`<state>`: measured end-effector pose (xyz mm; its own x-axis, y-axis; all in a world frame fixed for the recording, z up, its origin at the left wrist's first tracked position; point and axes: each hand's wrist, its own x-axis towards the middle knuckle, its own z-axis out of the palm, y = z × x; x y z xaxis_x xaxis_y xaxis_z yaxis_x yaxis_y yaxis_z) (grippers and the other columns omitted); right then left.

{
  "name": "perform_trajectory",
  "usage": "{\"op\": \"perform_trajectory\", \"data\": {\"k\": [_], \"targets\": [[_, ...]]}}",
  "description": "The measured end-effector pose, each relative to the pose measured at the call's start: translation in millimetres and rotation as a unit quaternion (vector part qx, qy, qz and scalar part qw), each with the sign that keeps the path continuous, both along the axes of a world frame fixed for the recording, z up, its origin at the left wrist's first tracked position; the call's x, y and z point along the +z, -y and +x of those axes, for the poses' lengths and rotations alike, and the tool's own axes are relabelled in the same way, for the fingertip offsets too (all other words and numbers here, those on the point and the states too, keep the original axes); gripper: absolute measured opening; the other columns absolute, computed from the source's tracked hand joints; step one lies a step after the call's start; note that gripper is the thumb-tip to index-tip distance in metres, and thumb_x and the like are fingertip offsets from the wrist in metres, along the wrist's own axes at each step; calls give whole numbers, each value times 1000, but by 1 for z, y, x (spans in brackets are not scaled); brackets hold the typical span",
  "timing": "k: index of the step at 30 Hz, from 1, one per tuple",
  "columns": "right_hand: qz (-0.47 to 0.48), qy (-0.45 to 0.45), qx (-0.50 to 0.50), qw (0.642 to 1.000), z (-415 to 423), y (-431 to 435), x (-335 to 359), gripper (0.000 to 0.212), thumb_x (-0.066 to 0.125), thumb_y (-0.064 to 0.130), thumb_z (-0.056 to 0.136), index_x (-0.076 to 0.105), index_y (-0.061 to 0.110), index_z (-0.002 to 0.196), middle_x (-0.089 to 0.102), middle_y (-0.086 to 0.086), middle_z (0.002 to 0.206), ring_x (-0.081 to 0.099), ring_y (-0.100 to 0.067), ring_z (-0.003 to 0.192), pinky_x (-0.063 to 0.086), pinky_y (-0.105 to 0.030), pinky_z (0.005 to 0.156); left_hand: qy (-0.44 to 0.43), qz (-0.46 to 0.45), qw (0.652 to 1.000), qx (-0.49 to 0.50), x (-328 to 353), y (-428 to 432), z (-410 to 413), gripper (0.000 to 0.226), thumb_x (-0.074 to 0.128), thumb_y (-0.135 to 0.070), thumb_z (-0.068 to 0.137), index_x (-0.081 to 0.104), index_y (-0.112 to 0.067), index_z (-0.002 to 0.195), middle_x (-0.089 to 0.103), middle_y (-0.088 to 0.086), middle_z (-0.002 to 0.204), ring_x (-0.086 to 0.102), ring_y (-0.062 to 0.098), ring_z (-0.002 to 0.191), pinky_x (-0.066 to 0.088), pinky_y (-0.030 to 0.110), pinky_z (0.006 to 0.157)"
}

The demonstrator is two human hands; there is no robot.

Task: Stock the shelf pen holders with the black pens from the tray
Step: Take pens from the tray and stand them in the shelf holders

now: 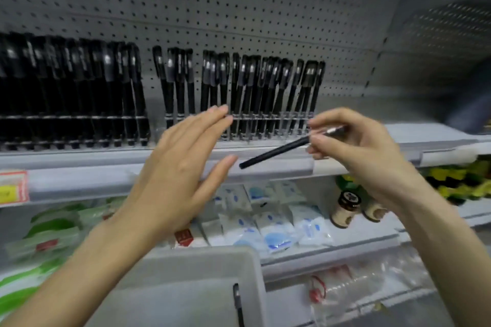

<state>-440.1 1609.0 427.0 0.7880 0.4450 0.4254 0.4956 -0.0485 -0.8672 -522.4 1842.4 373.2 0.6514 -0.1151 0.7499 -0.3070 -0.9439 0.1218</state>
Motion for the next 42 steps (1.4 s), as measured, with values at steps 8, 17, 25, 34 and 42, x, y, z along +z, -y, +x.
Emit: {"op": "perform_trajectory", "data": {"k": [8, 17, 25, 34, 42], "targets": [[96, 208, -129, 965, 64, -9, 56, 38, 67, 5, 86, 39, 15, 110, 62, -5, 69, 66, -16, 60, 51, -20, 56, -50, 126, 989, 57, -2, 12, 57, 56, 32, -44, 98, 50, -9, 137, 52, 7, 139, 47, 20, 128, 22, 35, 111], [75, 230, -127, 962, 105, -28, 46, 38, 71, 7, 83, 43, 22, 105, 59, 1, 69, 68, -15, 60, 53, -20, 56, -72, 119, 989, 45, -6, 7, 64, 60, 30, -53, 98, 45, -13, 141, 50, 0, 140, 43, 13, 129, 22, 34, 112], [-74, 245, -85, 963, 121, -33, 34, 39, 75, 17, 77, 46, 19, 103, 64, -4, 73, 66, -14, 61, 56, -25, 60, -64, 120, 990, 41, -9, 7, 65, 63, 34, -55, 96, 48, -11, 139, 50, 2, 140, 45, 16, 130, 25, 38, 111], [-158, 304, -110, 933, 123, -29, 29, 69, 74, 32, 72, 42, 16, 131, 62, 4, 74, 59, -8, 68, 52, -16, 67, -77, 122, 989, 37, -5, 3, 68, 63, 28, -57, 98, 42, -15, 142, 50, -2, 140, 43, 11, 129, 23, 34, 110], [-88, 321, -82, 939, 52, -39, 11, 53, 74, 26, 79, 45, 19, 123, 61, 1, 70, 58, -17, 62, 48, -16, 61, -54, 63, 997, 1, -5, 1, 22, 60, 34, -51, 98, 37, -15, 146, 38, 0, 150, 27, 10, 140, 14, 31, 116]]}}
